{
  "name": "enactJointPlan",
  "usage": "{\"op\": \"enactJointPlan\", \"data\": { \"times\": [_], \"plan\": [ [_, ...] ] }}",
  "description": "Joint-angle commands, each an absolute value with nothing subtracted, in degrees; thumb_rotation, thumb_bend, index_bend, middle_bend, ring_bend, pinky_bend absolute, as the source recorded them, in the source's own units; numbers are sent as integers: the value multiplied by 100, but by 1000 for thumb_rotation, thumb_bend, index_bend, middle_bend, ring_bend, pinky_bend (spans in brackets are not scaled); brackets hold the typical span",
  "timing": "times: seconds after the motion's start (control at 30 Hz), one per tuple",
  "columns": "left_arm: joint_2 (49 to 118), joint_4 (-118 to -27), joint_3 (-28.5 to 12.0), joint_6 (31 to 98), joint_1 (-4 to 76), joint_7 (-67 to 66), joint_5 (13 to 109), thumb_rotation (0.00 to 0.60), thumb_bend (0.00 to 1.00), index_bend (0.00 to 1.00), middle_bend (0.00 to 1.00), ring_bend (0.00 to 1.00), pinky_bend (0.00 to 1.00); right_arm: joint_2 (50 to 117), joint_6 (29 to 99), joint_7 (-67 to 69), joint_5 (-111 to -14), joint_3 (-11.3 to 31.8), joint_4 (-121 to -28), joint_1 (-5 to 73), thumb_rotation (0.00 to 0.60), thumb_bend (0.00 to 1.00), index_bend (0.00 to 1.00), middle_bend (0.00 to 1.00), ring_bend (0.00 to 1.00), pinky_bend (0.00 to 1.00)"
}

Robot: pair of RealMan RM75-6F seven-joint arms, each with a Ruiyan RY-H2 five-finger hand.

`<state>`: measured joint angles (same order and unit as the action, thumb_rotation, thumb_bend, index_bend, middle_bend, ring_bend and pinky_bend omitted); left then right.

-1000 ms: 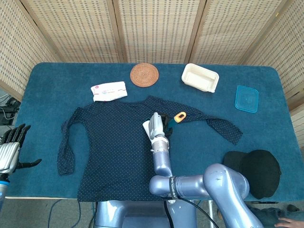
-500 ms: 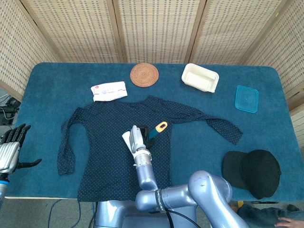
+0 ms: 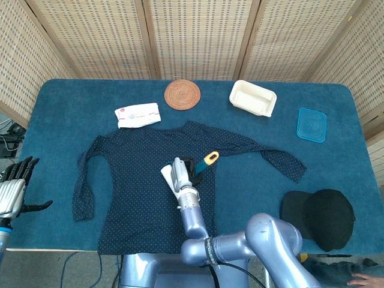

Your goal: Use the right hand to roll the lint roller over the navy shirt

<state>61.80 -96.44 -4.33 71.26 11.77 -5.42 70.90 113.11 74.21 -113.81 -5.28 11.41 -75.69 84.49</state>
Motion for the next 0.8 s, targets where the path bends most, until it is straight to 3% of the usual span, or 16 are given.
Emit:
{"op": "enactJointPlan", "data": {
  "times": [0.03, 0.37, 0.8],
  "plan": [
    [6187, -9637, -435, 7125, 1181, -557, 7081, 600, 0, 0, 0, 0, 0, 11086, 7428, -11281, -577, 940, -7562, 8214, 600, 867, 730, 1000, 1000, 1000],
    [6221, -9656, -429, 7129, 1197, -647, 7066, 600, 0, 0, 0, 0, 0, 10779, 7360, -11110, -520, 790, -7350, 7780, 600, 866, 720, 1000, 1000, 1000],
    [6236, -9714, -423, 7199, 1181, -719, 7072, 600, 0, 0, 0, 0, 0, 11422, 7440, -11353, -649, 1337, -7507, 8251, 600, 866, 718, 1000, 1000, 1000]
  ]
}}
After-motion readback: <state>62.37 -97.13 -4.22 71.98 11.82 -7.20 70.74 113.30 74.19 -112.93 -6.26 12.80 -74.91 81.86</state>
